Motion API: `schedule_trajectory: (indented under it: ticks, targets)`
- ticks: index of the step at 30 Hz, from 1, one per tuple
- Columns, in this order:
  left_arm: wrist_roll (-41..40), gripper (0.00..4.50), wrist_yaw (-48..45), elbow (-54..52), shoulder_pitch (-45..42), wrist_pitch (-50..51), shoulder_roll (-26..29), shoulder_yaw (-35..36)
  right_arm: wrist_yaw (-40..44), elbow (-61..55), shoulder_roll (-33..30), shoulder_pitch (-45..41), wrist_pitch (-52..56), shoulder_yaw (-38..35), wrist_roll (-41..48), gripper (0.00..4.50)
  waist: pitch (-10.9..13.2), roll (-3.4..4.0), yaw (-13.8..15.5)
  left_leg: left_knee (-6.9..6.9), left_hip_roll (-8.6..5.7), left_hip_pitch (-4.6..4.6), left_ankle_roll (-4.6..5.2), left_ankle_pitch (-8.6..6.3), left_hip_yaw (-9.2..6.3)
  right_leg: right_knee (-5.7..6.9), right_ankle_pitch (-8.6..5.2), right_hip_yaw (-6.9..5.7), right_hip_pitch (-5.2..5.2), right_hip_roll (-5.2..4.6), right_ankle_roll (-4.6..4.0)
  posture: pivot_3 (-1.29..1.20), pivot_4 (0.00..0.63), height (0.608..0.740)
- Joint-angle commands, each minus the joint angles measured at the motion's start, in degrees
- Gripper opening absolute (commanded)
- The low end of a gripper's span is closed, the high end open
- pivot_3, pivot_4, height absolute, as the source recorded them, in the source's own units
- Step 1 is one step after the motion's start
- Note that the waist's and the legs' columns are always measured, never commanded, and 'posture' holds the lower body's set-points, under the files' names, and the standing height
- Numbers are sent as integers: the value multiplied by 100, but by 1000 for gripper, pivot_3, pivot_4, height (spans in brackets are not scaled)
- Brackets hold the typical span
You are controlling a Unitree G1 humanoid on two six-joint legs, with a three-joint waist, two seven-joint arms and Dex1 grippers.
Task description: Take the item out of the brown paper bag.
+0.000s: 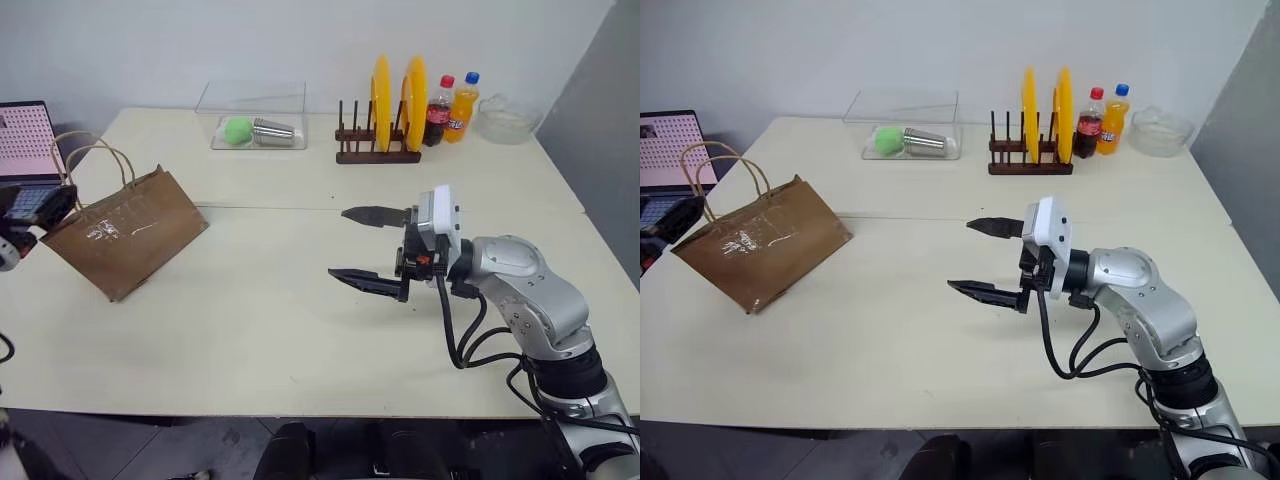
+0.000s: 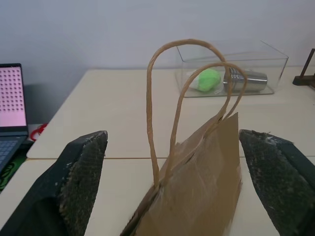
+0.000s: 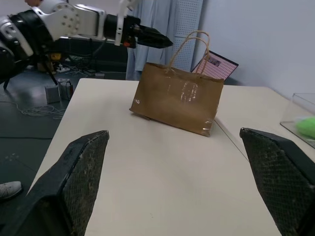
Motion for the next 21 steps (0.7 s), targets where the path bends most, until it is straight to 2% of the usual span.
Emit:
schedule_trajectory:
  ticks: [1, 5, 10, 13, 21]
  targets:
    - [540, 4489, -489, 1407, -1050, -620, 327, -649, -56, -280, -45, -120, 42, -93, 4, 4500, -4, -9, 0, 1, 0, -3, 0, 0, 0, -1, 8, -1, -5, 1, -13, 0, 150, 740]
    - [1128, 4489, -696, 2825, -2204, -1297, 330, -1241, -126, -404, -94, -153, 138, -99, 21, 4500, -9, -19, -17, 2, -2, -29, 0, 0, 9, 0, 17, 4, -31, -1, -25, 0, 150, 740]
    - [1409, 4489, -783, 3700, -2945, -1749, 306, -1448, -207, -514, -125, -182, 260, -124, 51, 4500, -8, -20, -48, 1, 0, -51, -1, 0, 12, 11, 20, 4, -60, -1, -27, 0, 150, 740]
    - [1453, 3899, -878, 3894, -3088, -1875, 322, -1455, -252, -581, -165, -160, 318, -138, 58, 4500, -8, -20, -53, -1, 0, -51, -1, 0, 15, 9, 19, 7, -60, -3, -27, 0, 150, 740]
    - [1508, 1336, -1157, 3951, -3421, -1875, 409, -1506, -280, -674, -257, -101, 412, -191, 86, 4500, -6, -28, -52, 4, -1, -52, 0, 0, 11, 12, 19, 2, -58, -3, -26, 0, 150, 740]
